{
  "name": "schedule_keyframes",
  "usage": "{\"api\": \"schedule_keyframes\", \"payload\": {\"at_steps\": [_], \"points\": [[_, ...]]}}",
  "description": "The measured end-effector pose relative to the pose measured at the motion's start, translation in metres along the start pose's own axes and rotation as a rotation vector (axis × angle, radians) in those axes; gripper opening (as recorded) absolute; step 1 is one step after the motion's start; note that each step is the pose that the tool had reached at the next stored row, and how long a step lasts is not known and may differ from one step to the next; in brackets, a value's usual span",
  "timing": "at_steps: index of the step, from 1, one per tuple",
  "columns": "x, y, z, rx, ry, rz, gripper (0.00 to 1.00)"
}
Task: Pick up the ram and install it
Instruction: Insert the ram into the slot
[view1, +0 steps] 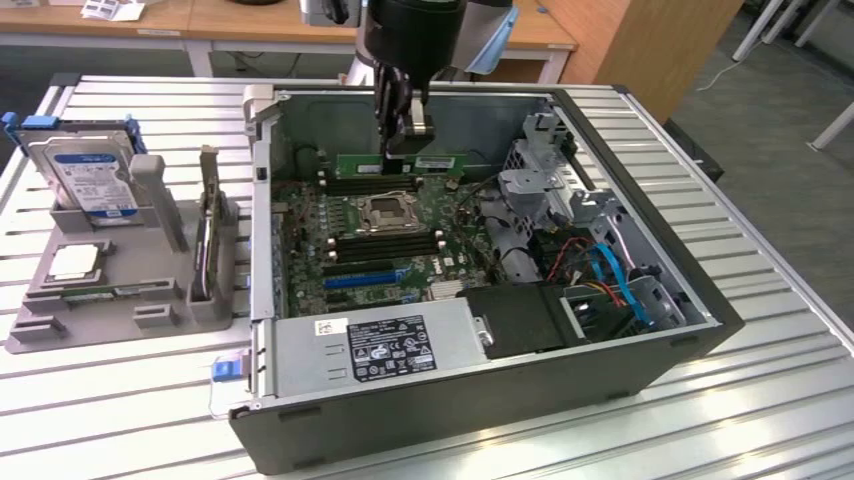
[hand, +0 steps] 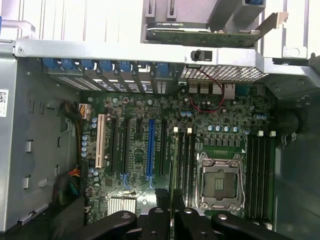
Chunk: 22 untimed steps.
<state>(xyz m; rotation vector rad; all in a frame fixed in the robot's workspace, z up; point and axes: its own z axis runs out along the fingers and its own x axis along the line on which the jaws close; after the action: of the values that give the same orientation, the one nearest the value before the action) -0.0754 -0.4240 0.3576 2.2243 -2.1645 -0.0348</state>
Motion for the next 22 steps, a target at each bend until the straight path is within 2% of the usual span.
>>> {"api": "schedule_keyframes", "payload": {"at_steps": [14,22], "points": [[-0.002,-0.0010,0.0254,0.0001,0.0002,0.000,0.14],[-0.034,-0.0027,0.0397,0.0001,0.0000,0.000,0.14]]}}
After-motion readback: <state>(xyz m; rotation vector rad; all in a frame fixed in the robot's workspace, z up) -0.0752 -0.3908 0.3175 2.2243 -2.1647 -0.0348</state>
